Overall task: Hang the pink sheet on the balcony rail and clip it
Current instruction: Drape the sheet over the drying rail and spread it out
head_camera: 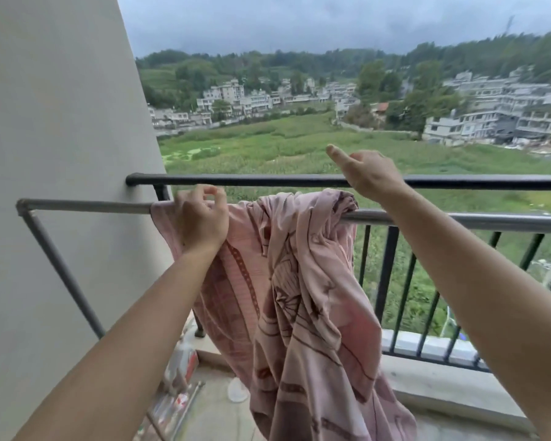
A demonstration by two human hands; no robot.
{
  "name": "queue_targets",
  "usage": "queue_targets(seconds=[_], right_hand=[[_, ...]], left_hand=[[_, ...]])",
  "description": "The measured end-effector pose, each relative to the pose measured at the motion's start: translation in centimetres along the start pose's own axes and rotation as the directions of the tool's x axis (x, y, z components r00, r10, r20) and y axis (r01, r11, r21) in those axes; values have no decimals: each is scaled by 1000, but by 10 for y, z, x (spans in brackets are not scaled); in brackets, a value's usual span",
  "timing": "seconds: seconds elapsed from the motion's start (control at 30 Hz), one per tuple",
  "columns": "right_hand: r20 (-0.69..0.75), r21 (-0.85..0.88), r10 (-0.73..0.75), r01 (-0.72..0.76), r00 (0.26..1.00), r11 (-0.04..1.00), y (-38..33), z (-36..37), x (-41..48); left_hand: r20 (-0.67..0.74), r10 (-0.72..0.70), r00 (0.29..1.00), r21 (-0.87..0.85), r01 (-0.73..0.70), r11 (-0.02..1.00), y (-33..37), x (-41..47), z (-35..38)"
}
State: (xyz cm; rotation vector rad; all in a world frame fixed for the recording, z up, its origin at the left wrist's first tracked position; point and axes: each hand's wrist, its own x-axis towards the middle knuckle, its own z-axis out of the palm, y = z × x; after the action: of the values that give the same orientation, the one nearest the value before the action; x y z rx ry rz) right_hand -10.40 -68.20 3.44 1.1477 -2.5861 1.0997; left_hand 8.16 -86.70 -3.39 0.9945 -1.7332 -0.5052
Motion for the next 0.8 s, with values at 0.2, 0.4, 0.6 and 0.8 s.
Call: queue_targets(seconds=[0.2, 0.4, 0.6, 0.8], right_hand=[[48, -223, -95, 103, 994, 969, -32, 58, -35], [-91, -202, -47, 28, 995, 979, -8, 37, -56], [-337, -601, 101, -296, 936, 742, 50, -6, -77], [-214, -696, 108, -229, 971, 681, 25, 12, -59]], left_hand=[[69, 44, 997, 289, -62, 955, -38, 28, 15], [3, 161, 987, 211, -158, 965, -34, 29, 21], [-145, 61, 988, -79, -73, 994, -49, 46, 10], [-164, -80, 983, -130, 58, 990, -63, 39, -17]])
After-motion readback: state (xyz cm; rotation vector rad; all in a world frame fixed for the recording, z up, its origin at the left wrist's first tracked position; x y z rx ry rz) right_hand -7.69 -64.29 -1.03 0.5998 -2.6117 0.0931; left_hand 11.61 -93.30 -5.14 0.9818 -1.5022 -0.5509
